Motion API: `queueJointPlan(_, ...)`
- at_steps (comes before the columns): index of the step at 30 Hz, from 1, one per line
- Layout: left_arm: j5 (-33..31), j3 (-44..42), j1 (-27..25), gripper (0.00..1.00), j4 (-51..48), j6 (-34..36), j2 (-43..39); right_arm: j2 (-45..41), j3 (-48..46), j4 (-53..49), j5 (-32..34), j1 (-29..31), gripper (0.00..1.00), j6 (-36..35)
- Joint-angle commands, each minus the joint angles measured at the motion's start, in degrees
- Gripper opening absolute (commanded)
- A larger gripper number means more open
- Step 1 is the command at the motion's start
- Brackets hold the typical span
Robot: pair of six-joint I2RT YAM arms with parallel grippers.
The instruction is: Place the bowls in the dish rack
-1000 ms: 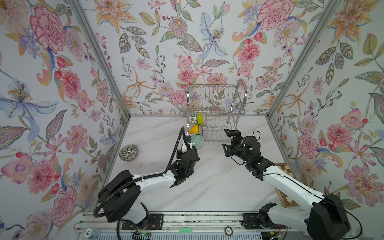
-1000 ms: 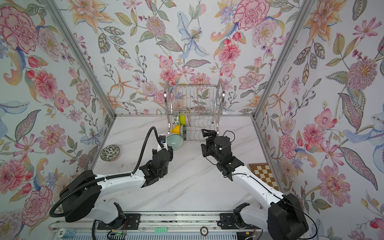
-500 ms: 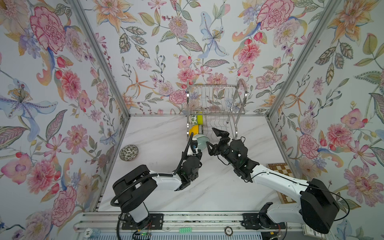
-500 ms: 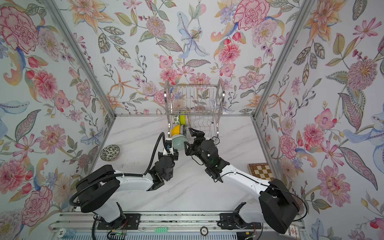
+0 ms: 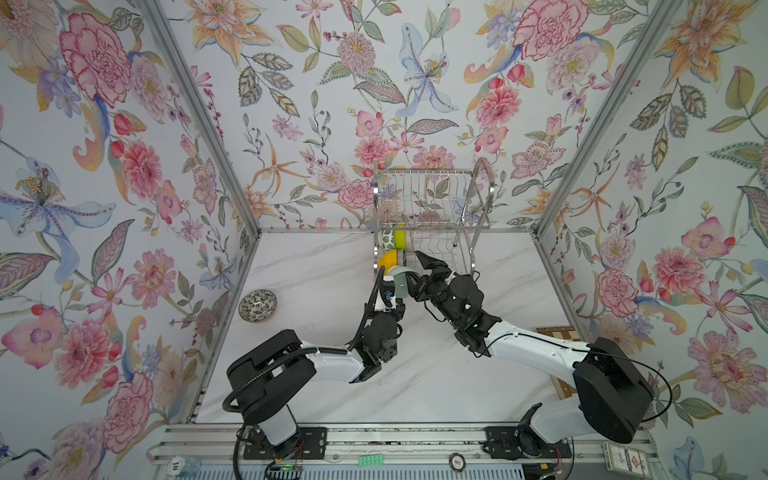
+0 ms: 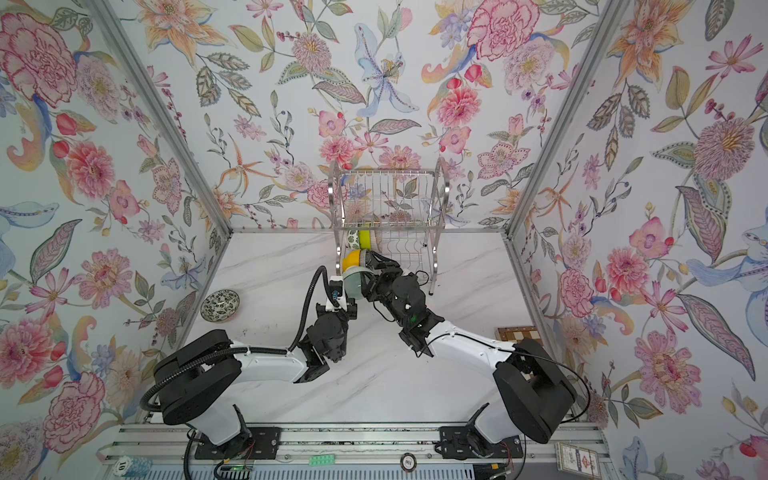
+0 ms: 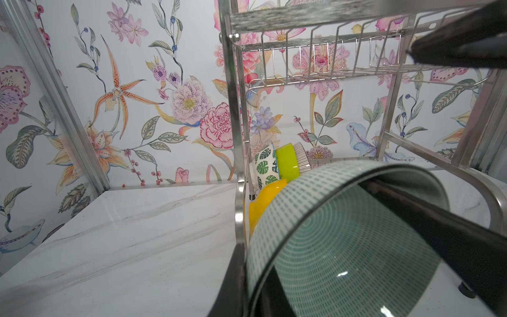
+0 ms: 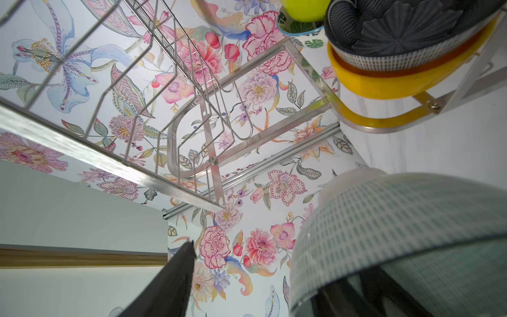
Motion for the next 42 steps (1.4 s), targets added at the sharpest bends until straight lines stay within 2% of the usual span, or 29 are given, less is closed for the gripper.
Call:
queueJointPlan(1,0.6,-0.6,-0.8,0.00,5.0,1.1,-0.1,1.2,2.9,4.1,0.3,0.4,0.57,1.5)
queueJointPlan(7,0.5,-1.8,-1.0,0.00,7.1,2.6,-0.2,2.3,4.0,3.7,0.1,0.9,0.44,1.6)
queueJointPlan(15,1.6,-2.2,-1.0,0.00,3.5,1.5,-1.5,2.7,4.0,4.1,0.6,1.1,0.22,1.6)
queueJointPlan(23,0.4,-2.7,-1.1,0.01,2.3,1.6,-2.4,2.8,3.5,4.4,0.9,1.3,0.05,0.9)
queueJointPlan(26,0.1,-2.7,-1.1,0.06,1.9,1.5,-2.5,2.7,2.9,4.4,0.8,1.3,0.00,0.6)
queueJointPlan(32,0.6,-1.5,-1.0,0.19,0.3,1.0,-2.2,2.2,0.7,6.9,1.4,1.3,0.00,0.1)
queueJointPlan(39,-0.1,-0.6,-1.0,0.43,-3.6,-0.9,-2.3,1.3,-0.3,6.2,1.3,0.6,0.00,-3.3)
queueJointPlan(42,0.4,-1.2,-1.0,0.48,-4.9,-2.5,-3.2,0.7,-0.9,6.4,1.7,0.4,0.00,-4.5)
